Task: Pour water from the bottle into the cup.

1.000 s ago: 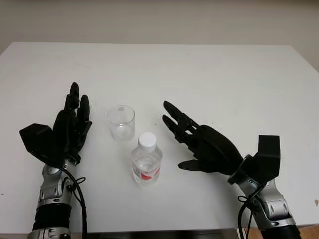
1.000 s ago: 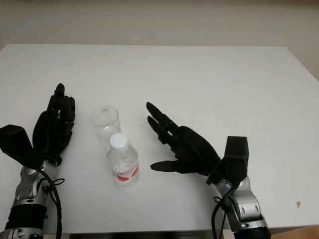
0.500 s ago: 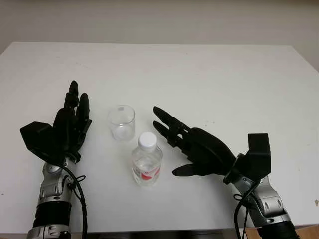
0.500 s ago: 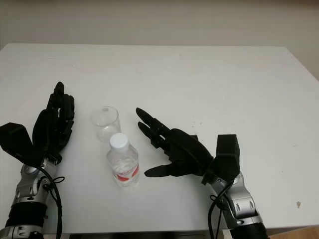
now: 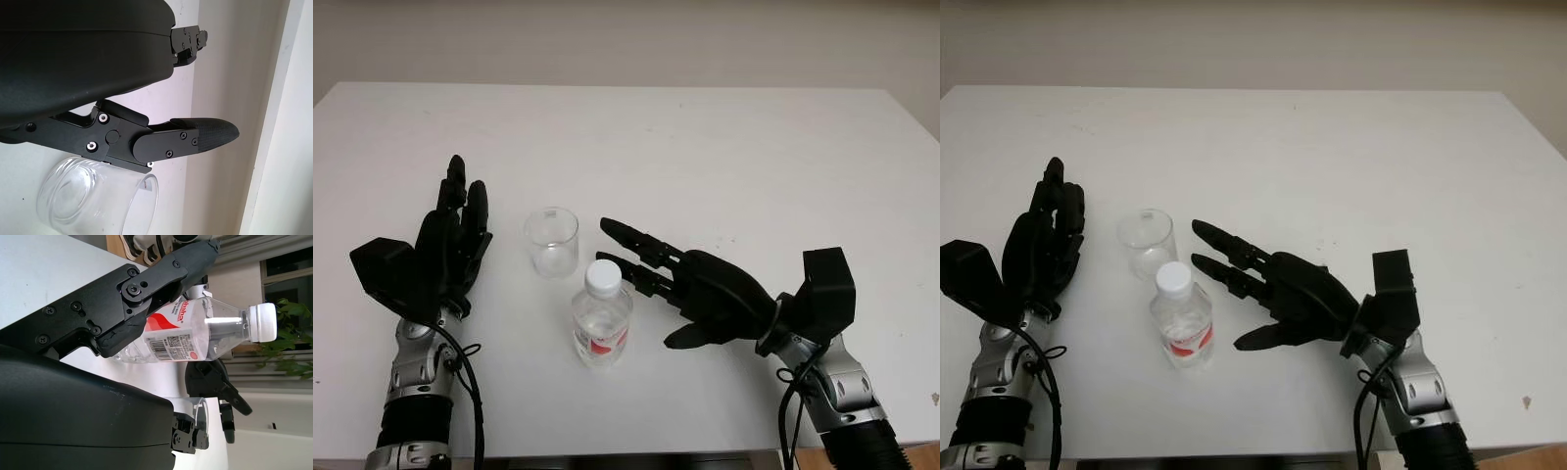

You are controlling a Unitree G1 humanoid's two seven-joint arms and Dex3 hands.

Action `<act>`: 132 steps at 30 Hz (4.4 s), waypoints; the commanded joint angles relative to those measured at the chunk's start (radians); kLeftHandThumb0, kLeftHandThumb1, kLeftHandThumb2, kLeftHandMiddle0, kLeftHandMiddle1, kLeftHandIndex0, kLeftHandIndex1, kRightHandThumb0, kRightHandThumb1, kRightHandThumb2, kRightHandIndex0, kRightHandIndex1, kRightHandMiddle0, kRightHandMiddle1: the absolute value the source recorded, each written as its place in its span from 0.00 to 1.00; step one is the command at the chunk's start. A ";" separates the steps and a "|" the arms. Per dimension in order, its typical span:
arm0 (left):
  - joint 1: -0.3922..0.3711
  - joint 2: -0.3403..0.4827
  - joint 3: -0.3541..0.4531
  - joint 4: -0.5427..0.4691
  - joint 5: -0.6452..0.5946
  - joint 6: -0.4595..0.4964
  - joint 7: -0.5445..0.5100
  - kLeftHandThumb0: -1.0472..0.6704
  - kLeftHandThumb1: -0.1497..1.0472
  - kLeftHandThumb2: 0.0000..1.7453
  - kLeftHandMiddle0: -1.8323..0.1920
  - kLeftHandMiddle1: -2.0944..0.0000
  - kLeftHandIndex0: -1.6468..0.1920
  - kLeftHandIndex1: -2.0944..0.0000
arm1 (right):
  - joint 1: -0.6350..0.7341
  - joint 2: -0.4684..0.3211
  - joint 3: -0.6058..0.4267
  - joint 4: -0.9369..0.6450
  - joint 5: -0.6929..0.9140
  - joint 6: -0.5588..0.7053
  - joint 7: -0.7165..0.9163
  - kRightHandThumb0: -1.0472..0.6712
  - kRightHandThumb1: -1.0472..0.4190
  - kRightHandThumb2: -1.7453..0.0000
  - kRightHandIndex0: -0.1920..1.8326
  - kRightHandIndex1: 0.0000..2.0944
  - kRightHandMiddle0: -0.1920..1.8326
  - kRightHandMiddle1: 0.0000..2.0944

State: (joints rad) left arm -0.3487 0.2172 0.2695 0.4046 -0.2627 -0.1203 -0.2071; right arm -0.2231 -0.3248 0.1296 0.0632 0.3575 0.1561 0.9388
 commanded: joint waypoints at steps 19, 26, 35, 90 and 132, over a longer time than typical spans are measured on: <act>-0.022 0.007 0.005 0.001 -0.002 -0.022 -0.004 0.20 1.00 0.29 0.98 0.98 0.97 0.98 | -0.156 0.080 0.052 0.231 -0.030 -0.008 0.082 0.11 0.19 0.97 0.15 0.08 0.07 0.04; -0.037 0.008 0.003 0.015 0.001 -0.024 0.000 0.20 1.00 0.29 0.98 0.97 0.97 0.98 | -0.199 0.096 0.062 0.291 -0.059 -0.016 0.099 0.11 0.20 0.97 0.15 0.09 0.08 0.05; -0.037 0.013 0.011 0.010 -0.006 -0.026 -0.005 0.21 1.00 0.29 0.98 0.98 0.97 0.98 | -0.225 0.114 0.065 0.326 -0.076 -0.037 0.118 0.10 0.20 0.97 0.16 0.10 0.11 0.06; -0.026 0.017 0.017 -0.005 -0.005 -0.037 0.001 0.21 1.00 0.27 0.96 0.97 0.95 0.97 | -0.174 0.161 0.127 0.251 -0.194 -0.333 -0.009 0.53 0.32 0.45 1.00 1.00 1.00 1.00; -0.017 -0.003 -0.001 -0.011 0.006 -0.031 0.017 0.20 1.00 0.29 0.98 0.98 0.97 0.98 | -0.855 0.185 0.049 1.056 -0.697 -0.516 -1.061 0.54 0.20 0.60 0.85 1.00 0.76 1.00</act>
State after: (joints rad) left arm -0.3664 0.2160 0.2664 0.4049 -0.2617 -0.1472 -0.1926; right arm -1.0289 -0.1410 0.1637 1.0990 -0.3200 -0.3456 -0.0952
